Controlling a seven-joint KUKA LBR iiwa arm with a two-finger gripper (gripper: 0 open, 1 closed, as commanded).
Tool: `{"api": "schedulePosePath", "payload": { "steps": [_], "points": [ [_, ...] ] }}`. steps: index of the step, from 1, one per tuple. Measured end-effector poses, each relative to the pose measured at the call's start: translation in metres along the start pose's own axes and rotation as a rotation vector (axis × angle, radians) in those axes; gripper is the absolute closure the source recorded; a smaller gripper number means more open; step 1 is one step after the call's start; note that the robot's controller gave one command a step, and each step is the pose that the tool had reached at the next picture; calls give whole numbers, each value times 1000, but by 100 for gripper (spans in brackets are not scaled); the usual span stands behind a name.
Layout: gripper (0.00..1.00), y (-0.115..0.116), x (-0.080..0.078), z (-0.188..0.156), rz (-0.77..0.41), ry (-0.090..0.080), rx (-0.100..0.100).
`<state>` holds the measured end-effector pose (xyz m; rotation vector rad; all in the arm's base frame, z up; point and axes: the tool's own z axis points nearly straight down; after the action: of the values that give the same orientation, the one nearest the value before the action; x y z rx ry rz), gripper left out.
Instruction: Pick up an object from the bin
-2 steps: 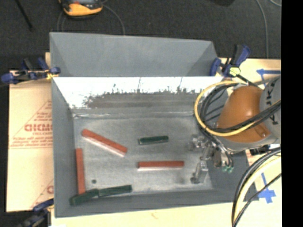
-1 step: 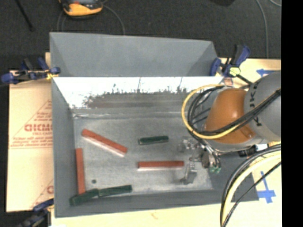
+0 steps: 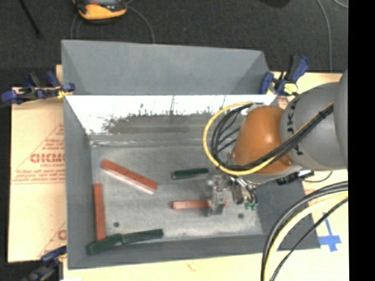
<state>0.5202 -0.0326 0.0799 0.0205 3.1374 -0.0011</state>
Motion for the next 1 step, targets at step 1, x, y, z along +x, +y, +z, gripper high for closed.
{"api": "schedulePosePath", "payload": {
  "steps": [1],
  "points": [
    [100, 0, 0, 0, 0, 0, 0]
  ]
}}
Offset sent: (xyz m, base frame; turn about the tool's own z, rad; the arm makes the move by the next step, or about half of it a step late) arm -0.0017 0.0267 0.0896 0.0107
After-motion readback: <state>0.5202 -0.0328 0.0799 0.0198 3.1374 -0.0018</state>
